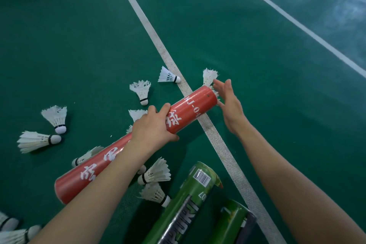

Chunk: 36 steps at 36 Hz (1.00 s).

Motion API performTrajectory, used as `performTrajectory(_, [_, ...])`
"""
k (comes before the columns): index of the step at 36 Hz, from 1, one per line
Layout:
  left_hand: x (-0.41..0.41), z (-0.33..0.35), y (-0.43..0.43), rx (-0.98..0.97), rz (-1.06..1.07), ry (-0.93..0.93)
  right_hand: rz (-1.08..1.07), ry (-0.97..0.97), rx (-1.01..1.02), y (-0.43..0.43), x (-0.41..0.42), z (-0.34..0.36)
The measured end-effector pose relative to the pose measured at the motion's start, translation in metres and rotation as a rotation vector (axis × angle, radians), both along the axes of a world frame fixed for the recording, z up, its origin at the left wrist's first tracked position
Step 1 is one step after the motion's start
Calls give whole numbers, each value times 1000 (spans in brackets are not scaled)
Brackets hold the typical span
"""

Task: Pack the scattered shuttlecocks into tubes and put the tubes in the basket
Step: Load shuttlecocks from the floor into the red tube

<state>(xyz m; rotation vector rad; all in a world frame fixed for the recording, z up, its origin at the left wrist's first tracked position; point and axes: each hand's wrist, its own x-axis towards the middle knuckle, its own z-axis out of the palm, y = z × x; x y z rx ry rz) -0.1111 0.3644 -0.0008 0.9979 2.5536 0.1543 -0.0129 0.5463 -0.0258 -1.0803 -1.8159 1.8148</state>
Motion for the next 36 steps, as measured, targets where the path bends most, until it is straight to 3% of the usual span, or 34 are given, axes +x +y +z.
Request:
performTrajectory(4, [-11, -4, 9, -33, 59, -9, -177, -27, -100, 22, -33, -17])
performTrajectory(10, [-23, -12, 14, -40, 109, -45, -12, -286, 281, 62, -94, -44])
performTrajectory(15, [-32, -14, 0, -43, 138, -60, 11, -355, 328, 90, -117, -48])
performTrajectory(21, [-32, -22, -9, -60, 132, -78, 124, -621, 499, 89, -106, -62])
performTrajectory(30, [-19, -24, -23, -83, 64, -74, -32, -374, 427, 46, -43, -54])
performTrajectory(36, [-14, -19, -38, -53, 5, -35, -343, -7, 64, 32, -5, -24])
